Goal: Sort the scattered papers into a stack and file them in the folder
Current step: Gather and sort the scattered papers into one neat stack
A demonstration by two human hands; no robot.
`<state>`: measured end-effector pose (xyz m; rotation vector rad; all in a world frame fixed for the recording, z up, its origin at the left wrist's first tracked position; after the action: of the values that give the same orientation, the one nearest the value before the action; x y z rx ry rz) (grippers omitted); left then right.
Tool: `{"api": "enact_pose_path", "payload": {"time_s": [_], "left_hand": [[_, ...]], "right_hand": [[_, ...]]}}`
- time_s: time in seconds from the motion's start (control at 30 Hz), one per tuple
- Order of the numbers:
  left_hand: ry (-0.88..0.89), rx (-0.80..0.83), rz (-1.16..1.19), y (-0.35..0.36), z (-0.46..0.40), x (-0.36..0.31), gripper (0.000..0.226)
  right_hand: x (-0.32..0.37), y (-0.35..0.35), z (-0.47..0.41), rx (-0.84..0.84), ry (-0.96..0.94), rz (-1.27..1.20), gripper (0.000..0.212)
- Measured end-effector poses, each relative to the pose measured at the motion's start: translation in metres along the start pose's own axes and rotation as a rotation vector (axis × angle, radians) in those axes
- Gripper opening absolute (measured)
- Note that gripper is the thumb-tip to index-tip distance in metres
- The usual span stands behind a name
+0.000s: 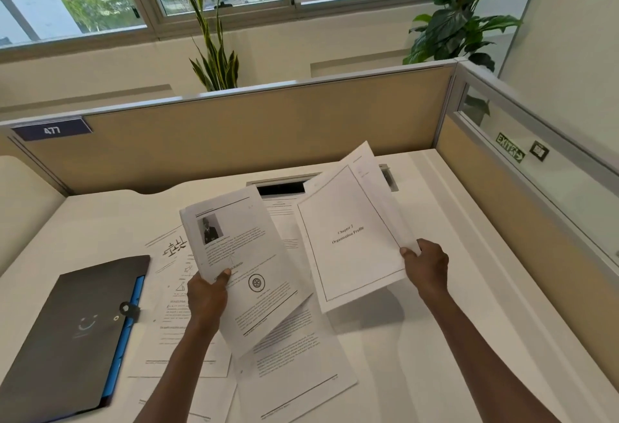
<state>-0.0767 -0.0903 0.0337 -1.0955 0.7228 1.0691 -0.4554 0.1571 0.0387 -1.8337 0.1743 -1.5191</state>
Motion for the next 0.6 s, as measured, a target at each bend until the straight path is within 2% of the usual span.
{"api": "enact_pose_path", "payload": {"time_s": [0.17,0.4,0.53,0.6], "left_hand": [[-0.014,0.029,0.006,0.006,0.003,-0.002,0.029],[-0.05,0.258,0.037,0.03,0.016,-0.008,0.03],[-0.066,0.338,0.079,0.045,0.021,-0.011,0.024],[-0.09,0.382,0.092,0.051,0.022,-0.01,0.023]], "right_hand": [[0.032,-0.012,-0.003,-0.024,-0.044,-0.109,0.03],[0.06,0.012,0.012,0.195,-0.067,-0.294,0.011],[0.058,0.029,0.028,0.29,-0.054,-0.277,0.013],[0.052,0.038,0.033,0.376,-0.039,-0.195,0.025]]}}
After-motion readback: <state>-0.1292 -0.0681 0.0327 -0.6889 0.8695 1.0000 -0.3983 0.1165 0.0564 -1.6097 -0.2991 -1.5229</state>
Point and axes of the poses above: each hand's wrist, its own z-axis away from the middle knuckle, its own y-axis out of the palm, x = y × z, the point moved 7 cm from there along -z, towards the middle knuckle, and after that the axes turned 7 degrees about -y, right-handed, at the moved point
